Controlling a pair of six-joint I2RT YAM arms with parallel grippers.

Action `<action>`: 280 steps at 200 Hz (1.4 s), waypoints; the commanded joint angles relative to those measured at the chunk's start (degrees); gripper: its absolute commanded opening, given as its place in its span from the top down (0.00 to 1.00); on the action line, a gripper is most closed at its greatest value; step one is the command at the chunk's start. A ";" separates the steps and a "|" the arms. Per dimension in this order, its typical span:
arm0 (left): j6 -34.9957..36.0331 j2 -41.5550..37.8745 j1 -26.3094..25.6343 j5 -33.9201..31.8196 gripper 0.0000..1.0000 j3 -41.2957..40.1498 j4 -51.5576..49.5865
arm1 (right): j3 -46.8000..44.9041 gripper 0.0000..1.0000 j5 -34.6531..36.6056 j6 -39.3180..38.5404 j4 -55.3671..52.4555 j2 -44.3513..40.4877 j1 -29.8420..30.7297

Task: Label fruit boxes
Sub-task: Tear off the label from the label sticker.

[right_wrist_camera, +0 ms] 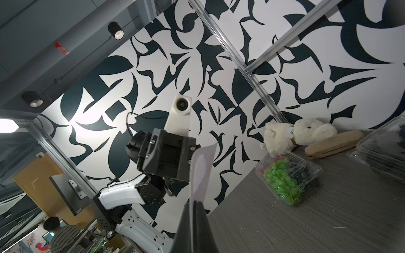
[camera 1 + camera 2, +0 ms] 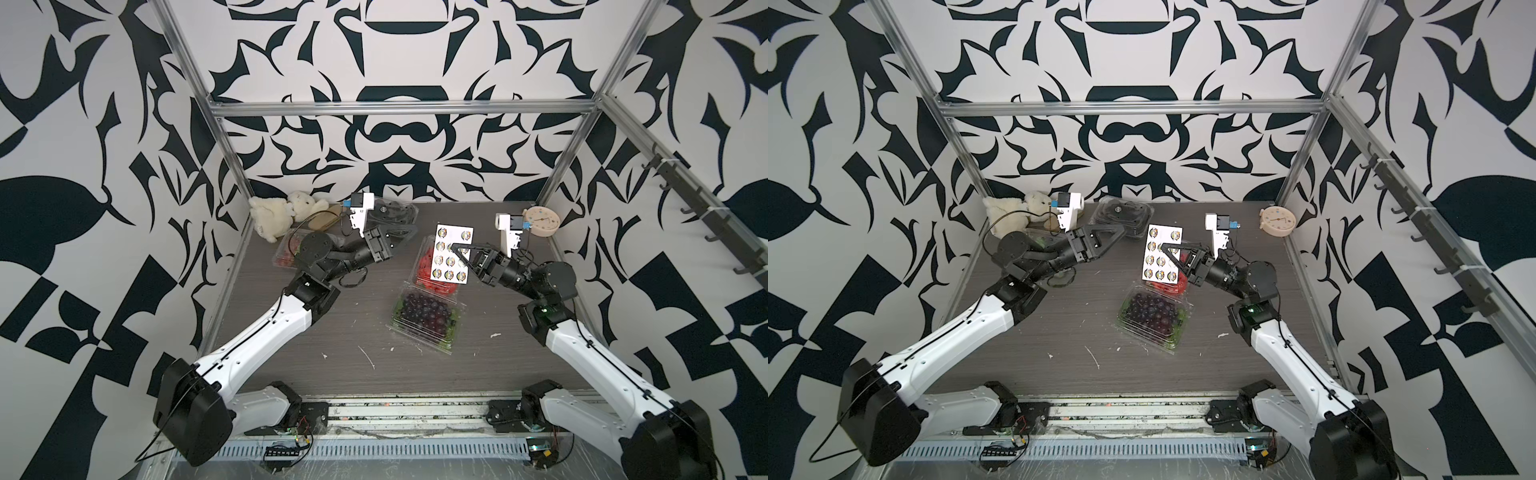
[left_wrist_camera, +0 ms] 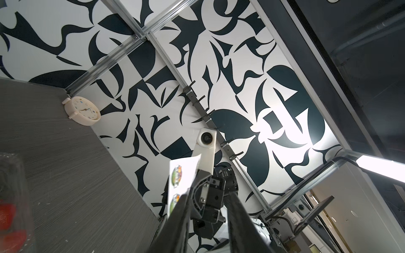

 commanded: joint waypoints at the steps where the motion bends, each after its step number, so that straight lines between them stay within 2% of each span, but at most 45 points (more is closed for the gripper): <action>1: 7.46 1.74 -2.96 -0.42 0.68 3.70 -11.00 | 1.86 1.00 -0.01 -2.04 0.48 -0.89 0.33; 29: 8.64 5.53 -4.45 -0.15 0.71 6.00 -12.80 | 2.05 1.00 -0.14 -2.11 0.34 -1.08 0.33; 108: 7.68 8.17 -5.29 0.14 0.72 6.40 -10.15 | 1.97 1.00 -0.27 -2.28 0.06 -1.27 0.32; 199: 5.60 9.54 -5.95 2.23 0.77 6.14 -5.33 | 1.87 1.00 -0.08 -2.22 0.09 -1.00 0.32; 216: 5.34 9.48 -6.04 2.72 0.82 6.05 -4.33 | 1.86 1.00 -0.05 -2.22 0.08 -1.00 0.29; 280: 5.28 9.62 -6.34 2.92 0.82 5.87 -4.58 | 1.85 1.00 0.08 -2.05 0.45 -0.48 0.31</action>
